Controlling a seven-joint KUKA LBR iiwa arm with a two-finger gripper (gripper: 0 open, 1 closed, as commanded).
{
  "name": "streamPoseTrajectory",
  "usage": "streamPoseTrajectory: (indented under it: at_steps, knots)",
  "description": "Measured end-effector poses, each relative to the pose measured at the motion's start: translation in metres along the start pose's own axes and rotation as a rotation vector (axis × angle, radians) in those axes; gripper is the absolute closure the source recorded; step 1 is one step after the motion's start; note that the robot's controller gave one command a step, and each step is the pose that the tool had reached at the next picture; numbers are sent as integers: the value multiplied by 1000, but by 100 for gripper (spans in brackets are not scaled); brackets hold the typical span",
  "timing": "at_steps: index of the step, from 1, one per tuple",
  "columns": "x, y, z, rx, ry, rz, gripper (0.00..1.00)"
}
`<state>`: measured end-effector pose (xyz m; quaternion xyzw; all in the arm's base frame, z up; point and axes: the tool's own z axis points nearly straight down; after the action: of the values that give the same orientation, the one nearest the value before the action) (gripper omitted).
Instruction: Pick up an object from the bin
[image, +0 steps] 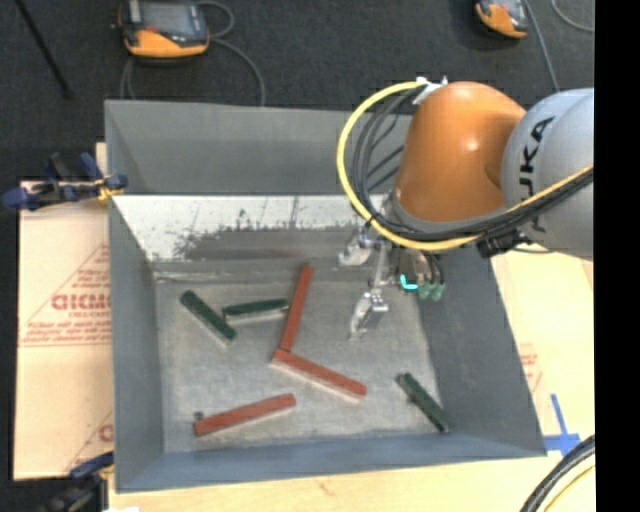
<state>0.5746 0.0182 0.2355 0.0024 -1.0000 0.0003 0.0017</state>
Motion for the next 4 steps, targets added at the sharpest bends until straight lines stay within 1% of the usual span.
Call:
streamPoseTrajectory:
  at_steps: [1,2,3,4]
  knots:
    - [-1,0,-4,0,-8,0,0]
    - [11,4,56,1,-12,-64,0]
    - [34,12,97,-1,-6,37,0]
    - [41,8,156,-3,-3,33,100]
